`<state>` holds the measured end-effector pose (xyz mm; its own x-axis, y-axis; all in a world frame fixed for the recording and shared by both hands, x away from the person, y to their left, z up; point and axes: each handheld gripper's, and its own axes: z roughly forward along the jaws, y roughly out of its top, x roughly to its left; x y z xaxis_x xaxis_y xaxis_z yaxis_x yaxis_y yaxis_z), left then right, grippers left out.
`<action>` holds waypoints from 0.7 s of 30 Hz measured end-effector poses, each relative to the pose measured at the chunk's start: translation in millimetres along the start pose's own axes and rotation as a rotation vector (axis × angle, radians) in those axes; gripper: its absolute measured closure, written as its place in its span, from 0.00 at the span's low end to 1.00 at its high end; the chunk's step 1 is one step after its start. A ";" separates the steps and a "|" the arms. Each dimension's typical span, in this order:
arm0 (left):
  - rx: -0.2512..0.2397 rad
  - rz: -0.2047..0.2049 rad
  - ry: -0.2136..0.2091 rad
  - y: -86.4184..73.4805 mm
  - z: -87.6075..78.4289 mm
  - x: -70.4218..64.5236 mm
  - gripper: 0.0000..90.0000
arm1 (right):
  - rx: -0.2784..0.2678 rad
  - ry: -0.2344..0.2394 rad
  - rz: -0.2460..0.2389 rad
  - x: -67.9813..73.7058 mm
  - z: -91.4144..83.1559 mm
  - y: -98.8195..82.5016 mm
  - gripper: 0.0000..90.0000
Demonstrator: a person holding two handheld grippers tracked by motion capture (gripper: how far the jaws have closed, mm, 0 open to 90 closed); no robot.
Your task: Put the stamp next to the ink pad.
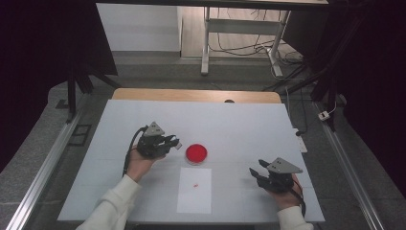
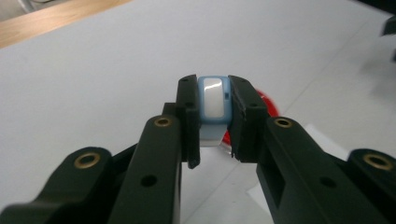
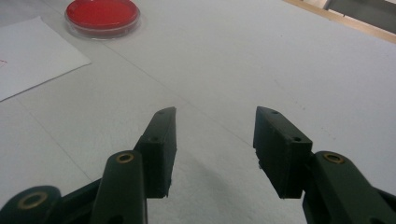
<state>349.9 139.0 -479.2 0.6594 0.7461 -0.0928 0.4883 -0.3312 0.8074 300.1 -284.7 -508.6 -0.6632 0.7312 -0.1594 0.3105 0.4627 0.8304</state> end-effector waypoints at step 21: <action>0.144 -0.004 0.051 -7.0 32.6 11.9 0.84 | 0.015 -0.003 -0.003 0.6 1.5 -0.2 0.54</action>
<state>372.9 131.4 -504.9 0.6289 0.7750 -0.0630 0.5705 -0.4049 0.7146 300.7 -283.7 -509.7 -0.6618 0.7315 -0.1637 0.3184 0.4721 0.8221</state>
